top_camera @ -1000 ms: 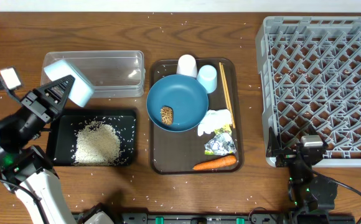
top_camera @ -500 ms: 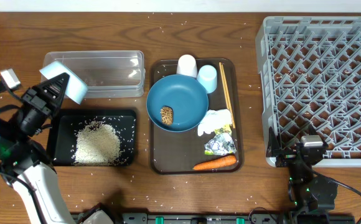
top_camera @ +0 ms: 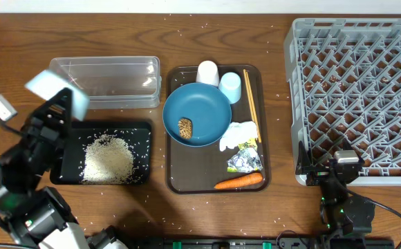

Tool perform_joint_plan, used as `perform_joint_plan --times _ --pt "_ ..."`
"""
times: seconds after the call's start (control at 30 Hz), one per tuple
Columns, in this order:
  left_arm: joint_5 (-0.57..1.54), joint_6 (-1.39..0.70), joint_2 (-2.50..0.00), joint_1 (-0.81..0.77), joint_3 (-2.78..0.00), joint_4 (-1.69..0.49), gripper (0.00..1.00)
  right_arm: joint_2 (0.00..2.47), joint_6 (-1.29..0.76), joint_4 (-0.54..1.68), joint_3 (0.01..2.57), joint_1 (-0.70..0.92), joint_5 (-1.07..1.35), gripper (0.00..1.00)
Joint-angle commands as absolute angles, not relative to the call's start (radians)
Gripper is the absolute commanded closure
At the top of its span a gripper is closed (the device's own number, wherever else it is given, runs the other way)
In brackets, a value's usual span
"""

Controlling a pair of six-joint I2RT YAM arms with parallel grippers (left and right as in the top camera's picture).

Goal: Sort waste into correct bins and load items into the dishwasher rack
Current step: 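Turn the bowl upright and carry it back toward the brown tray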

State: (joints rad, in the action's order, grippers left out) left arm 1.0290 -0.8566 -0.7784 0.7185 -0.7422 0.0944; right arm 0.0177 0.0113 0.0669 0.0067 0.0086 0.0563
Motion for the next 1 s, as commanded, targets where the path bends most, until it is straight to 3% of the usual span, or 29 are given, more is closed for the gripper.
perform_joint_plan --times 0.0,0.13,0.27,0.43,0.77,0.97 --pt "0.696 -0.625 -0.838 0.726 -0.739 -0.064 0.94 0.015 0.013 0.071 0.006 0.0 0.057 0.01" --pt "0.582 -0.445 -0.871 0.722 -0.743 -0.239 0.94 0.015 0.013 0.071 0.006 0.0 0.057 0.01" --pt "0.504 -0.391 -0.853 0.687 -0.764 -0.329 0.94 0.015 0.013 0.071 0.006 0.0 0.057 0.01" --pt "0.17 -0.389 -0.842 0.609 -0.799 -0.54 0.94 0.015 0.013 0.071 0.006 0.0 0.057 0.01" --pt "0.12 -0.39 -0.841 0.439 -0.801 -0.668 0.94 0.015 0.013 0.071 0.006 0.0 0.057 0.01" --pt "0.301 -0.39 -0.841 0.337 -0.856 -0.784 0.94 0.015 0.013 0.071 0.006 0.0 0.057 0.01"
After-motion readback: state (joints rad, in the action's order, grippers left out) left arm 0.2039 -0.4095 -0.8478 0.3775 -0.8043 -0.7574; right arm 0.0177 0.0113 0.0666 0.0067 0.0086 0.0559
